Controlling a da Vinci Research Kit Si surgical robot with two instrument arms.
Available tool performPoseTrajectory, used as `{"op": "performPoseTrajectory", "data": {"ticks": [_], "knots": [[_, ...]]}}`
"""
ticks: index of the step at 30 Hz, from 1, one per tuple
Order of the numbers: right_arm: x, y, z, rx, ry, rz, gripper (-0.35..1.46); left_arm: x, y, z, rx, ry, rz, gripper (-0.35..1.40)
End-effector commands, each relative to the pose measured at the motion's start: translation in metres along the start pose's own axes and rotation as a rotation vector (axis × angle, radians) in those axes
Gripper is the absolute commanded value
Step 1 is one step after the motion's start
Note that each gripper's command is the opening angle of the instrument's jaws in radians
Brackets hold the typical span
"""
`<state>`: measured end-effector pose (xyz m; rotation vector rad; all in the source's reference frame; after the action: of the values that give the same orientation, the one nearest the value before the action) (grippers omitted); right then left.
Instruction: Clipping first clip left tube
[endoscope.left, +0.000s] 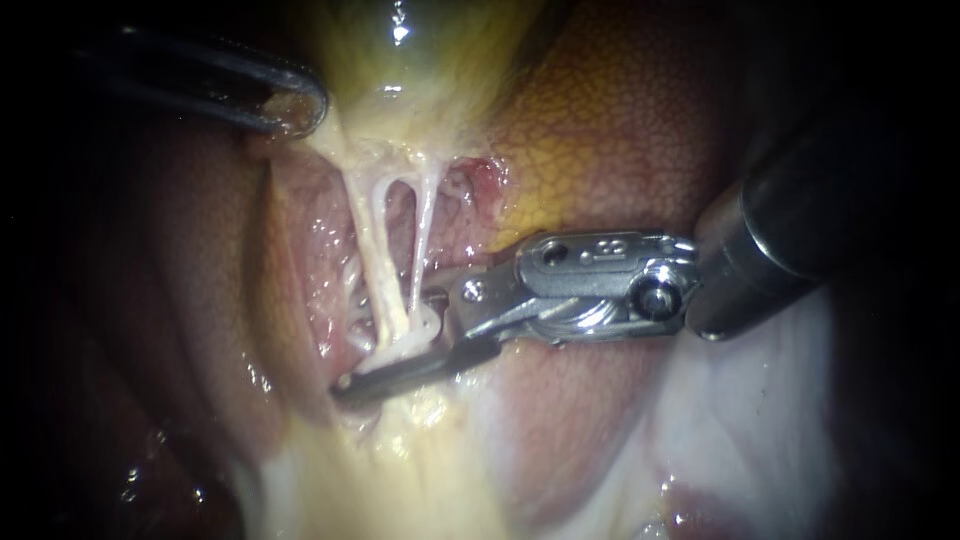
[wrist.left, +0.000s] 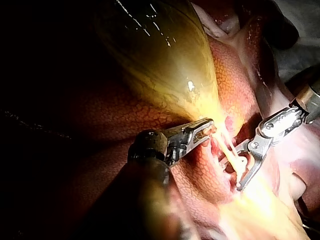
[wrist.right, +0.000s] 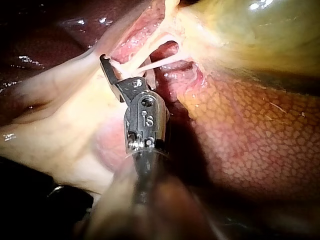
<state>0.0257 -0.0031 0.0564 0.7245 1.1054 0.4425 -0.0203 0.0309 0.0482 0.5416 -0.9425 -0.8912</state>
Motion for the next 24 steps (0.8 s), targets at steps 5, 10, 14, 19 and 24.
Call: {"op": "performPoseTrajectory", "data": {"ticks": [5,10,14,19,24], "knots": [[-0.0004,0.0004,-0.0011,-0.011,0.003,-0.002,0.49,0.0001,0.0,-0.0001,0.001,0.0,0.001,-0.35],[-0.0008,0.0016,-0.0038,-0.032,0.011,0.001,0.5,0.0001,0.0,-0.0002,0.001,0.0,0.001,-0.35],[-0.0012,0.0028,-0.0059,-0.049,0.013,0.005,0.51,0.0002,0.0,-0.0001,0.0,0.0,0.001,-0.35],[-0.0014,0.0037,-0.0083,-0.062,0.019,0.011,0.51,0.0002,0.0,-0.0001,0.0,0.0,0.001,-0.35],[-0.0012,0.0037,-0.0099,-0.057,0.019,0.015,0.52,0.0002,0.0,-0.0002,0.0,0.0,0.001,-0.35]]}}
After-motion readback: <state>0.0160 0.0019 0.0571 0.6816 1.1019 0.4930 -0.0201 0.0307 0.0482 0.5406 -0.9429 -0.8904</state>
